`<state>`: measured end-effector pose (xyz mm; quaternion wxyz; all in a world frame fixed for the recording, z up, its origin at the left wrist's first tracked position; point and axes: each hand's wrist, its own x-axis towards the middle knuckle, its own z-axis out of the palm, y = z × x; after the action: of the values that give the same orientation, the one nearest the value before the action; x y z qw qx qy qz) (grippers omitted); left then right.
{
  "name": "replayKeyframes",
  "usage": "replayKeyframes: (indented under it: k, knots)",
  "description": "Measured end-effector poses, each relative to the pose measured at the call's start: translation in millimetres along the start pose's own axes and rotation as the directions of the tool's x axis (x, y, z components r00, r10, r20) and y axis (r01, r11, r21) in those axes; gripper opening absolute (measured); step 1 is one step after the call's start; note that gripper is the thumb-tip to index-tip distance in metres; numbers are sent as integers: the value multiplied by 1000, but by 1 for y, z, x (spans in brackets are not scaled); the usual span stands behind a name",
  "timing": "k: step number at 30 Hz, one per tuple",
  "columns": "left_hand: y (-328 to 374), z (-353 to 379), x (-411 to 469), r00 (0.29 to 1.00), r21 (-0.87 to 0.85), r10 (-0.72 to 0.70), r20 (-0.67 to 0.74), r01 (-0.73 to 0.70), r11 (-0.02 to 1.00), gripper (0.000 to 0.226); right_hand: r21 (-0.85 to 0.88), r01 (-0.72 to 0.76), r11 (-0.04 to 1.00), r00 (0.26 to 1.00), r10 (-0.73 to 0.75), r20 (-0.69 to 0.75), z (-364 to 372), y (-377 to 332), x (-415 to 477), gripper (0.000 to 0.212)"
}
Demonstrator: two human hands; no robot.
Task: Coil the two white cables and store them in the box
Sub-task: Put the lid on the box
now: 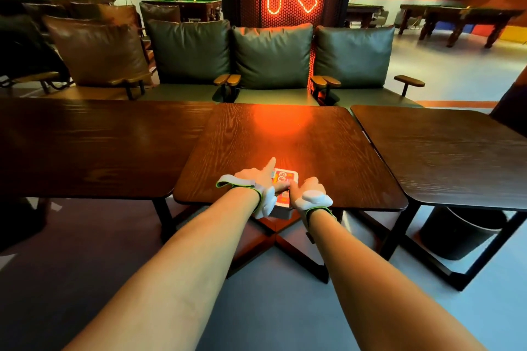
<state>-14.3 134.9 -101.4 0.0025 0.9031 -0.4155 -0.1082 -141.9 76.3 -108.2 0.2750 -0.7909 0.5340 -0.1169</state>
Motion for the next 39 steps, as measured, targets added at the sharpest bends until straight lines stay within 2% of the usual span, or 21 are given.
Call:
replayKeyframes:
  k: [6, 9, 11, 13, 15, 18, 20, 22, 24, 27, 29, 34, 39]
  knots:
    - [7, 10, -13, 993, -76, 2, -116, -11, 997, 53, -98, 104, 990, 982, -87, 166, -8, -2, 0, 38]
    - [11, 3, -13, 993, -61, -42, -110, 35, 998, 31, -154, 163, 975, 969, -129, 208, -10, 1, 6, 37]
    - [12, 8, -15, 984, -23, -64, -168, 61, 998, 35, -142, 156, 977, 970, -124, 207, -10, 2, 12, 39]
    - [13, 15, -14, 980, -64, -37, -198, 25, 998, 40, -95, 131, 987, 974, -110, 199, -10, 3, 19, 37]
    - [7, 16, -11, 986, -118, -24, -166, 5, 993, 49, -6, 69, 998, 987, -67, 148, -9, 5, 26, 34]
    - [-2, 10, -10, 996, -67, -43, -76, 38, 997, 64, 61, 31, 998, 999, -30, -17, -11, 12, 32, 44]
    - [1, 11, -12, 992, -41, -89, -86, 86, 995, 60, 67, 32, 997, 998, -29, -56, -12, 12, 35, 44]
    - [11, 10, -12, 976, -73, -184, -114, 177, 982, 54, 27, 58, 998, 998, -57, -39, -10, 8, 36, 38]
    - [18, 5, -9, 955, -68, -278, -105, 272, 960, 58, -17, 88, 996, 996, -88, -29, -1, 1, 37, 38]
    - [21, -2, -3, 939, -51, -333, -90, 330, 943, 66, -15, 120, 993, 993, -120, 21, 12, -4, 35, 54]
    - [20, 2, 7, 932, -77, -347, -102, 340, 937, 66, -6, 153, 988, 987, -152, 46, 17, -5, 41, 57]
    - [17, 14, 49, 929, -343, -342, -139, 279, 897, 58, 66, 234, 970, 972, -232, -35, 27, -8, 79, 43]
    - [15, 12, 101, 914, -398, -346, -212, 243, 885, 53, 21, 181, 983, 981, -182, 66, 27, -20, 138, 59]
